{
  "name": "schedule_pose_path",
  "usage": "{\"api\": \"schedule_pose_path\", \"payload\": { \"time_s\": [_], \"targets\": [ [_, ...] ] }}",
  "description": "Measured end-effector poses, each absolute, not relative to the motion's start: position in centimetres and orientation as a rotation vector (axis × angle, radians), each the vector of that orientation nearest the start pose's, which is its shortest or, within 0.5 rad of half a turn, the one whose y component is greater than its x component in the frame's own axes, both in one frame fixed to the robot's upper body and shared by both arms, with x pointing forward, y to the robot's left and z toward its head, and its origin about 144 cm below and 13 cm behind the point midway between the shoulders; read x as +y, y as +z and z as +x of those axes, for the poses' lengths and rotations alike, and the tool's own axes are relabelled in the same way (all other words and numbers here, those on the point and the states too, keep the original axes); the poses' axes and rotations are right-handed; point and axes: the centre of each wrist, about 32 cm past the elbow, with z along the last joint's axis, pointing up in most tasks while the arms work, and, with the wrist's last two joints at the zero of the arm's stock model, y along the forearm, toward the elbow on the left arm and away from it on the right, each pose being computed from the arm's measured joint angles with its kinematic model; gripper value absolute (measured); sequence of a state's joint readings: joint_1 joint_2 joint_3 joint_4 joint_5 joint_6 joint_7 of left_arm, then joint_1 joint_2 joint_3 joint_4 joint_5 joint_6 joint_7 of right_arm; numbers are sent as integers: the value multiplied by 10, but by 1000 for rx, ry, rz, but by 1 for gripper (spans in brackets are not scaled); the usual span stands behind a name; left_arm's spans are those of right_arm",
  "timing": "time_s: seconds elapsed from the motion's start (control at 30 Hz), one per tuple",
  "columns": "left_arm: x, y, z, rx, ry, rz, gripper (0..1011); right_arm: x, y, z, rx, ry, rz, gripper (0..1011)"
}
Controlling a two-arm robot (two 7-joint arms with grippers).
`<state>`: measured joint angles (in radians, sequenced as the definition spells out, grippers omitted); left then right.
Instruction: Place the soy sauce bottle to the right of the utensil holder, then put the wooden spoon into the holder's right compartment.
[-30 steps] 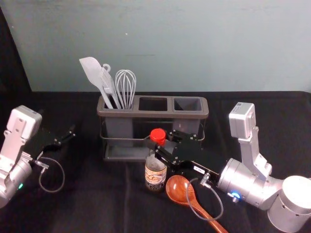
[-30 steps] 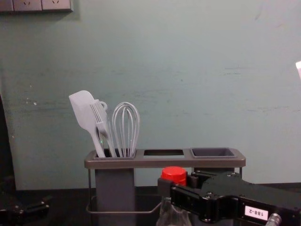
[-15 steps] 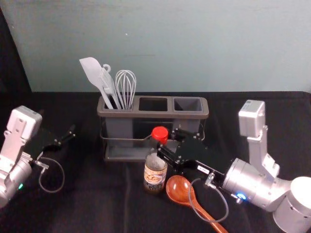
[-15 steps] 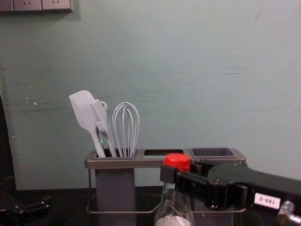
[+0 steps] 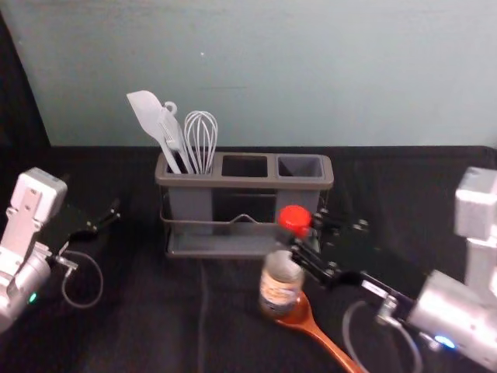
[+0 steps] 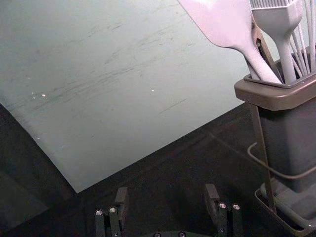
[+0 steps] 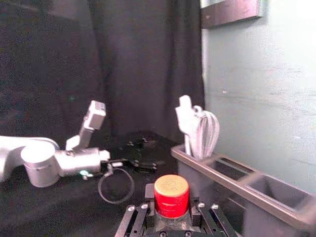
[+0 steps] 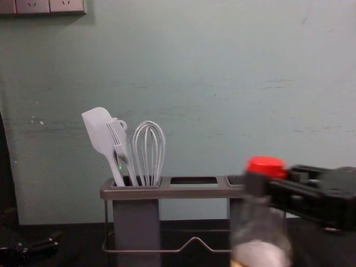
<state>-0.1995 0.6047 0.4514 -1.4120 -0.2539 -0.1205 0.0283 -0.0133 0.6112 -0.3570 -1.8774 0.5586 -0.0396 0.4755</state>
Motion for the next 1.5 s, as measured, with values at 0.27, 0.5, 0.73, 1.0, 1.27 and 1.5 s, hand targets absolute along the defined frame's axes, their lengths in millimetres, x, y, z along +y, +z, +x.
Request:
{"api": "schedule_pose_path", "payload": {
  "time_s": [0.27, 0.5, 0.73, 1.0, 1.27, 1.5],
  "targets": [
    [310, 1140, 489, -285, 1248, 304, 1011, -297, 1214, 395, -114, -754, 34, 382],
    [310, 1140, 489, -285, 1248, 304, 1011, -328, 1219, 384, -129, -831, 18, 382],
    [310, 1140, 489, -285, 1248, 304, 1012, -347, 1212, 398, -99, -902, 28, 382],
    [310, 1140, 489, -285, 1248, 305, 1011, -359, 1201, 434, -60, -928, 43, 382],
    [310, 1140, 489, -285, 1248, 304, 1012, -366, 1182, 476, -51, -942, 92, 381],
    [310, 1140, 489, -285, 1248, 304, 1011, -358, 1176, 495, -62, -918, 97, 382]
  ]
}}
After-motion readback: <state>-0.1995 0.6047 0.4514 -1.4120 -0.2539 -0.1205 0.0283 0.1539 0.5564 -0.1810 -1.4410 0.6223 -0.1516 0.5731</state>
